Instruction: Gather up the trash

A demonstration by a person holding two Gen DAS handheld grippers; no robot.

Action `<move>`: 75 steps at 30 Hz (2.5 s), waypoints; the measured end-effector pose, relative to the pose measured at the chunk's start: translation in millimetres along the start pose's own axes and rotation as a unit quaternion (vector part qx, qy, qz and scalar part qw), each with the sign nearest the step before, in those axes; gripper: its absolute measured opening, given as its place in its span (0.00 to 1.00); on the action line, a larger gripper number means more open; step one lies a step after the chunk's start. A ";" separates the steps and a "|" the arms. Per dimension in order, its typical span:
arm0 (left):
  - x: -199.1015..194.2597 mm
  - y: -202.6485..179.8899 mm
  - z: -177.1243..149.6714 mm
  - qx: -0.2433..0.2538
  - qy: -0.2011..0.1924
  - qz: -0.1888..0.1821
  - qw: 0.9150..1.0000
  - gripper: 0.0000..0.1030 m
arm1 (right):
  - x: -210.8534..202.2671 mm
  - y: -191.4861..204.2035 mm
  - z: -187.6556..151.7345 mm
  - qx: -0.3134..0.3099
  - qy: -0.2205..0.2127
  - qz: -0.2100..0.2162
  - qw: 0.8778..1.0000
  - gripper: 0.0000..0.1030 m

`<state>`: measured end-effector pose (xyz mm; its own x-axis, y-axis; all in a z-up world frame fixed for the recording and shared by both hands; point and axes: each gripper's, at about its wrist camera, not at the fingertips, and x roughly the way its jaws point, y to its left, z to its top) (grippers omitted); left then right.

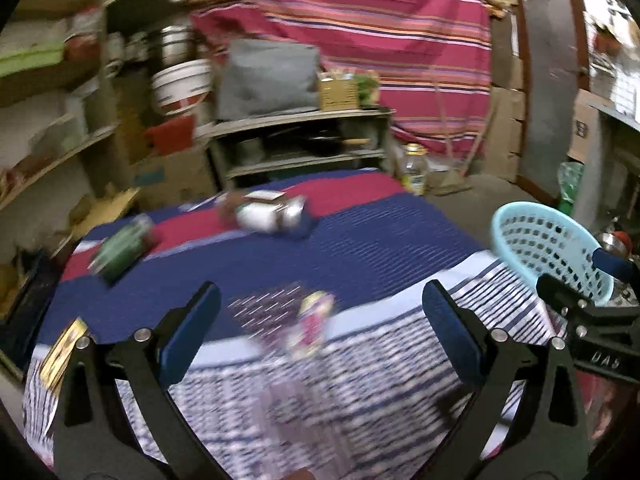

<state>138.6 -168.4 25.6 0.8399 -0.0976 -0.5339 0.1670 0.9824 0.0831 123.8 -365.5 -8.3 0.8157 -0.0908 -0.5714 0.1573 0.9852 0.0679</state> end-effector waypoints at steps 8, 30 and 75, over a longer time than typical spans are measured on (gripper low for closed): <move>-39.0 73.3 -43.9 -0.073 0.008 0.054 0.996 0.95 | -31.9 63.3 -21.8 0.003 -0.021 0.037 0.999 0.95; -73.4 99.3 -82.4 -0.049 -0.040 0.072 0.995 0.95 | -77.8 107.1 -65.9 -0.036 -0.078 -0.003 0.996 0.95; -77.6 107.8 -87.0 -0.066 -0.055 0.071 0.994 0.95 | -77.6 115.9 -69.7 -0.033 -0.079 0.018 0.996 0.95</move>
<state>46.5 -41.1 2.7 0.9024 0.0340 -0.4296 -0.0206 0.9991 0.0360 39.9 -234.1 -13.1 0.8981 -0.0725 -0.4338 0.0940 0.9952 0.0283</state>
